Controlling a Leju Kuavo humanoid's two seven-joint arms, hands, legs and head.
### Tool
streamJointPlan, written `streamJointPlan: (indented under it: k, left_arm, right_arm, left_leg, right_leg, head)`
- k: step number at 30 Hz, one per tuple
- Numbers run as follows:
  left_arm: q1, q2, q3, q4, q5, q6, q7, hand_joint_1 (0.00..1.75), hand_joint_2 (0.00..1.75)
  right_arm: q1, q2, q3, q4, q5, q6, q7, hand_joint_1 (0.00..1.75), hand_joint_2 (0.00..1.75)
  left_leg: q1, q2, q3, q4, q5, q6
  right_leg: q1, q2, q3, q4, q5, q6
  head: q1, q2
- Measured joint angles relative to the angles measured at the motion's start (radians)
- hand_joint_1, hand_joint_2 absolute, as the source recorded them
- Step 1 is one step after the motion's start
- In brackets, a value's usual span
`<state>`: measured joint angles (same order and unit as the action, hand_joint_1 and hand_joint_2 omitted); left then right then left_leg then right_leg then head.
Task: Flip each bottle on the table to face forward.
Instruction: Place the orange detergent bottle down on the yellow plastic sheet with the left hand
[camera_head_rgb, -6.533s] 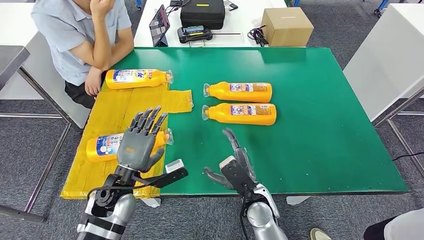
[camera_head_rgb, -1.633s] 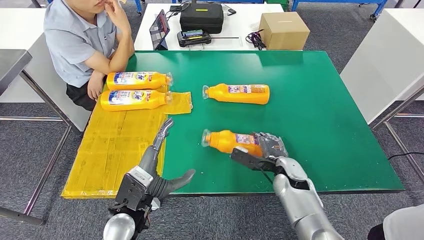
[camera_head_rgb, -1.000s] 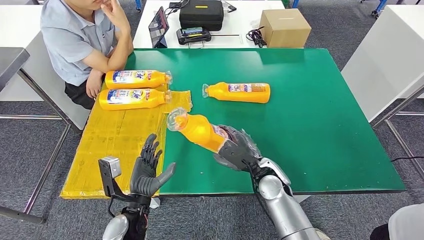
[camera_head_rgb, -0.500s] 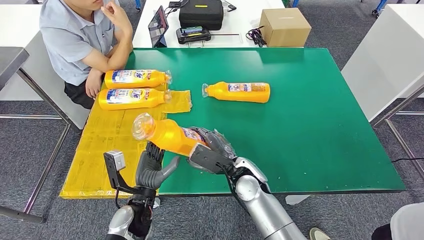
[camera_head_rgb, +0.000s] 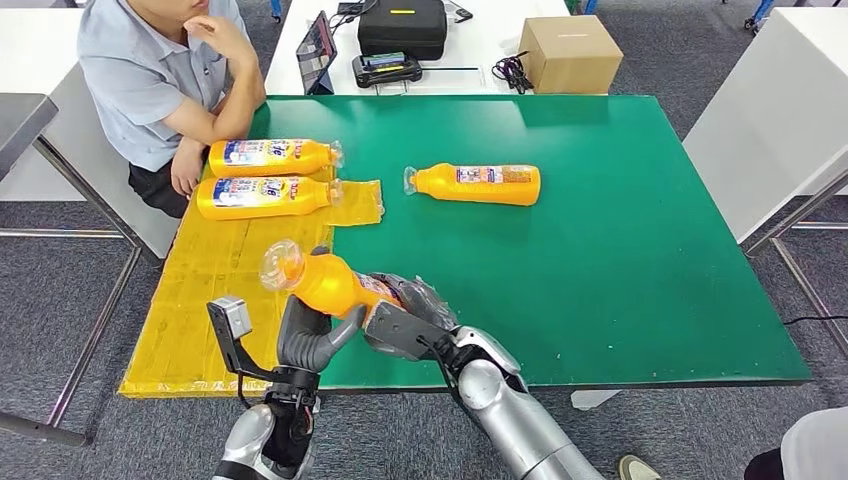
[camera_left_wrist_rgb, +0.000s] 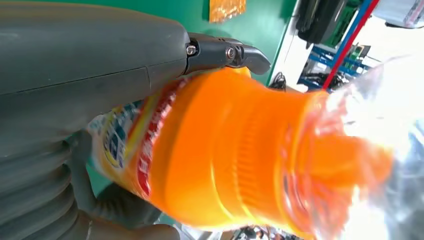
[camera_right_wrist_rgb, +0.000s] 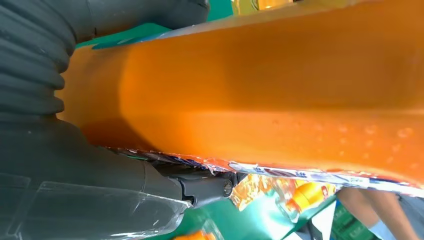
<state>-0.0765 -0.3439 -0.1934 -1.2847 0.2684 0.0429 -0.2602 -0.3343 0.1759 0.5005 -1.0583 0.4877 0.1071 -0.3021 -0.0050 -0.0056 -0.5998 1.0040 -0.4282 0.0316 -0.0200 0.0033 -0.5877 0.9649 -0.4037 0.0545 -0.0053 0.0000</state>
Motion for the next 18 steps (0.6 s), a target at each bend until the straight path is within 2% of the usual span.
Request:
streamJointPlan:
  k: [11, 12, 15, 16, 18]
  left_arm:
    - [-0.008, 0.011, -0.064, 0.039, -0.017, 0.015, -0.012, 0.0, 1.75]
    - [-0.009, 0.012, -0.069, 0.043, -0.017, 0.018, -0.014, 0.08, 1.75]
    - [-0.014, 0.014, -0.08, 0.06, -0.014, 0.032, -0.016, 1.34, 1.75]
    - [-0.016, 0.015, -0.082, 0.065, -0.013, 0.039, -0.017, 1.7, 1.75]
    - [-0.021, 0.015, -0.083, 0.078, -0.011, 0.056, -0.022, 1.75, 1.75]
  right_arm:
    - [-0.002, -0.005, 0.001, 0.017, -0.026, -0.012, -0.005, 1.75, 1.75]
    - [-0.002, -0.006, 0.002, 0.017, -0.026, -0.012, -0.006, 1.75, 1.75]
    - [-0.002, -0.005, 0.005, 0.018, -0.027, -0.013, -0.009, 1.75, 1.75]
    - [-0.003, -0.005, 0.007, 0.018, -0.027, -0.013, -0.009, 1.75, 1.75]
    - [-0.003, -0.004, 0.01, 0.018, -0.029, -0.014, -0.01, 1.75, 1.75]
  left_leg:
    - [0.0, 0.0, 0.0, 0.0, 0.0, 0.0]
    - [0.0, 0.0, 0.0, 0.0, 0.0, 0.0]
    - [0.0, 0.0, 0.0, 0.0, 0.0, 0.0]
    - [0.0, 0.0, 0.0, 0.0, 0.0, 0.0]
    - [0.0, 0.0, 0.0, 0.0, 0.0, 0.0]
  right_leg:
    - [0.0, 0.0, 0.0, 0.0, 0.0, 0.0]
    - [0.0, 0.0, 0.0, 0.0, 0.0, 0.0]
    - [0.0, 0.0, 0.0, 0.0, 0.0, 0.0]
    - [0.0, 0.0, 0.0, 0.0, 0.0, 0.0]
    - [0.0, 0.0, 0.0, 0.0, 0.0, 0.0]
  head:
    - [0.0, 0.0]
    - [0.0, 0.0]
    - [0.0, 0.0]
    - [0.0, 0.0]
    - [0.0, 0.0]
